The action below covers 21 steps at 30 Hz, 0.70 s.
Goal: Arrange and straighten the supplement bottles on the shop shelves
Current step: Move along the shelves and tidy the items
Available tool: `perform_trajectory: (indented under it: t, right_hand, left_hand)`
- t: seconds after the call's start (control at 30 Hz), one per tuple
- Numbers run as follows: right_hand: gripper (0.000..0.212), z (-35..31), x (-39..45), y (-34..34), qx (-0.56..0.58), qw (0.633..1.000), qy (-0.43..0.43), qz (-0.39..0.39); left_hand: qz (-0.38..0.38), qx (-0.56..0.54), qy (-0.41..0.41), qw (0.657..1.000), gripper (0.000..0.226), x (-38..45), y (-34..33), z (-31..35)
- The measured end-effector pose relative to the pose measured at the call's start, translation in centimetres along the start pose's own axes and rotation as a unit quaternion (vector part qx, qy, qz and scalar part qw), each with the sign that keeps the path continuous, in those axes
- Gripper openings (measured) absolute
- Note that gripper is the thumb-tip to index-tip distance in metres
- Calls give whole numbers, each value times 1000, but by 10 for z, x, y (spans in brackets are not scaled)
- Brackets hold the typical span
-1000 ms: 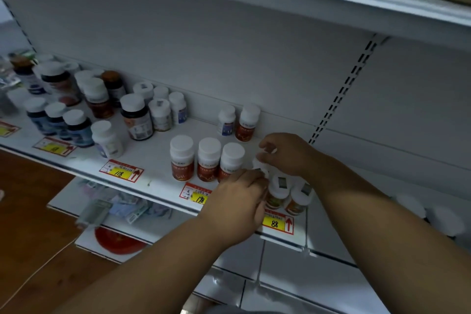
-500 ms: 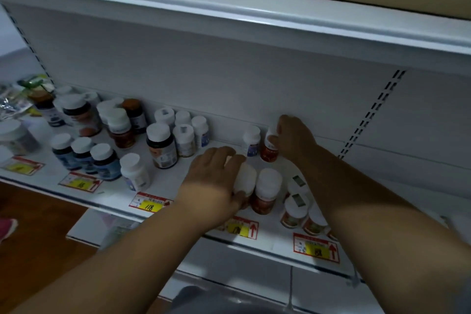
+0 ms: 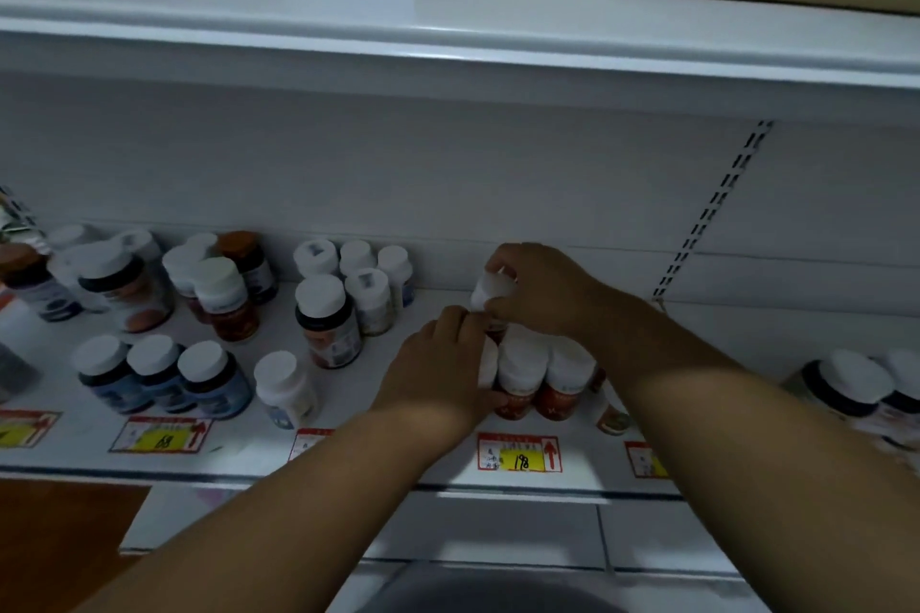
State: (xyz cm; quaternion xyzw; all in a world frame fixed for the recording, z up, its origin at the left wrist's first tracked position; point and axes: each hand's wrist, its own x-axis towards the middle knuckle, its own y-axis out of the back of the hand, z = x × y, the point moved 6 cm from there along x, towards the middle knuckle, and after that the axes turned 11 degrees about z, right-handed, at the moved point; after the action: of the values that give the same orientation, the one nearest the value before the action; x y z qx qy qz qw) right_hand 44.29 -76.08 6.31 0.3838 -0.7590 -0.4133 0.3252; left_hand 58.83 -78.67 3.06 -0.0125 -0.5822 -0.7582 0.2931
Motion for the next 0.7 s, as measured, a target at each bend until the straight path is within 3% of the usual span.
perform_trajectory:
  t: [0.23,0.4,0.47,0.57,0.7]
  right_hand:
    - [49,-7,2,-13,-12,998,-10,-64]
    - [34,-5,2,-14,5,995,-31,-92]
    - [23,2,9,-11,21,997,-50,-51]
    - [29,20,26,-2,-34,995,-72,52]
    - [43,33,42,-21,-85,994,-64,-3]
  left_hand:
    - [-14,-70,6,997,83,-6,-4,-16]
    - [-8,-101,18,995,85,-5,-6,-23]
    - [-10,-101,14,995,86,-6,-7,-25]
    - [8,-96,12,995,87,-7,-4,-29]
    - [43,-93,18,995,85,-4,10,-32]
